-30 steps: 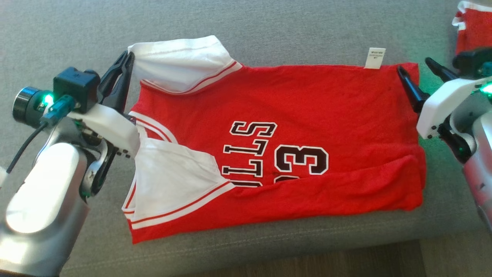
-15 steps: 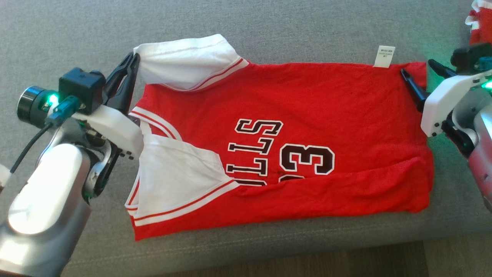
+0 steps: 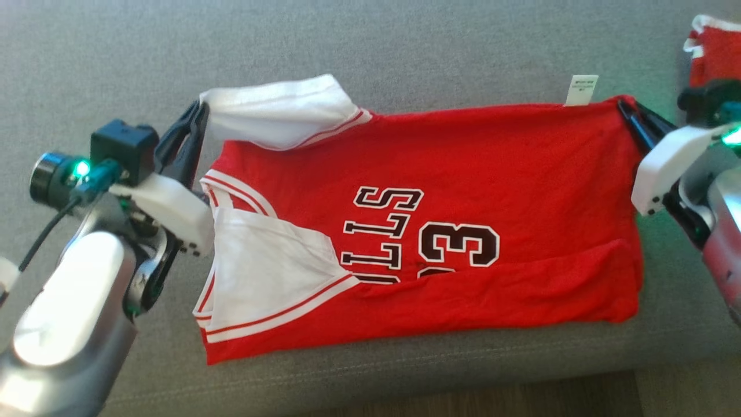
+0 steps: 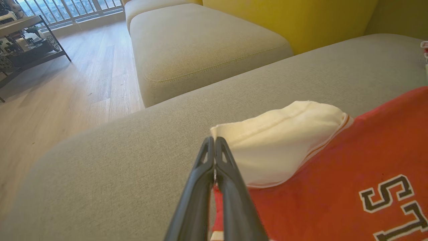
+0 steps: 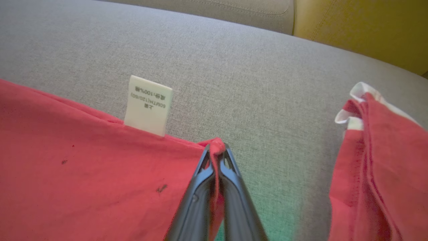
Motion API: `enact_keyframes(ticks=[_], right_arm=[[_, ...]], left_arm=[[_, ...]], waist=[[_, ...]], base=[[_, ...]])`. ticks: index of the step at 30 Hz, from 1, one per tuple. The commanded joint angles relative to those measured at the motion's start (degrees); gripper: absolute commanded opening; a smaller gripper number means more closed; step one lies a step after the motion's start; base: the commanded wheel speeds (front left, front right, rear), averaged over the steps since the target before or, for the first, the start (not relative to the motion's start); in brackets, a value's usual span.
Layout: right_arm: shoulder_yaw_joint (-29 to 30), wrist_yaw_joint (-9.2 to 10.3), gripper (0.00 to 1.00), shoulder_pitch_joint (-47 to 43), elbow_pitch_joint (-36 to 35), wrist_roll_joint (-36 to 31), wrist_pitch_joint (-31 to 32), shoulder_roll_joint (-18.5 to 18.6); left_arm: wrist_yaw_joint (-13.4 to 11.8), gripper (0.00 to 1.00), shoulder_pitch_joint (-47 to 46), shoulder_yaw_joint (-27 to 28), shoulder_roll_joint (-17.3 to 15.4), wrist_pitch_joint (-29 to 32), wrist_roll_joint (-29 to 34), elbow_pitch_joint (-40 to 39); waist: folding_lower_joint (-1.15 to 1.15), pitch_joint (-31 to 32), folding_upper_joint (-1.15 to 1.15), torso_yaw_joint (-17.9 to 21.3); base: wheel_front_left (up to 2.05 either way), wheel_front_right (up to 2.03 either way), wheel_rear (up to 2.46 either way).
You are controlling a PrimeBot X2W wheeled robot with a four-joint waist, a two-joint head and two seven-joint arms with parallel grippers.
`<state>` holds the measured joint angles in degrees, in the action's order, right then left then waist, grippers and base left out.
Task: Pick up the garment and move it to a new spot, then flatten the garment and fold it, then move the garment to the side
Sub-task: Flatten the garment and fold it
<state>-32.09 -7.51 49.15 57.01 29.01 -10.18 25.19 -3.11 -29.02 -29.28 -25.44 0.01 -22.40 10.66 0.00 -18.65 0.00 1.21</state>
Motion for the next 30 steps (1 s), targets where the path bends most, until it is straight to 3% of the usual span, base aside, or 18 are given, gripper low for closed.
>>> enact_keyframes(ticks=[1,11,16,23,30], right_arm=[[-0.59,0.02,0.00,-1.80,-0.86,0.77,-0.92,1.24],[-4.96,0.02,0.00,-8.87,-9.12,6.80,-0.58,3.17],[-6.03,0.02,0.00,-13.76,-16.30,11.29,3.23,7.12],[-3.76,0.02,0.00,-18.78,-23.90,13.19,7.29,13.30],[-0.85,0.02,0.00,-23.34,-29.97,13.39,12.61,15.69]], left_arm=[[-0.73,0.00,-0.99,2.57,-2.72,0.09,-0.30,-1.38],[-1.79,0.00,5.84,3.89,-5.72,-0.04,-2.56,-2.02],[-1.88,0.00,10.08,3.43,-7.43,1.09,-3.27,-3.25],[-1.95,0.00,14.90,2.65,-9.88,2.87,-3.87,-6.00],[-1.86,0.00,17.68,1.77,-11.20,4.47,-4.43,-8.10]], waist=[[0.00,0.72,0.00,0.17],[0.00,6.47,0.00,1.72],[0.00,8.52,0.00,1.62],[0.00,9.62,0.00,1.19],[0.00,9.97,0.00,1.05]], base=[[0.00,0.00,0.00],[0.00,0.00,0.00],[0.00,0.00,0.00],[0.00,0.00,0.00],[0.00,0.00,0.00]])
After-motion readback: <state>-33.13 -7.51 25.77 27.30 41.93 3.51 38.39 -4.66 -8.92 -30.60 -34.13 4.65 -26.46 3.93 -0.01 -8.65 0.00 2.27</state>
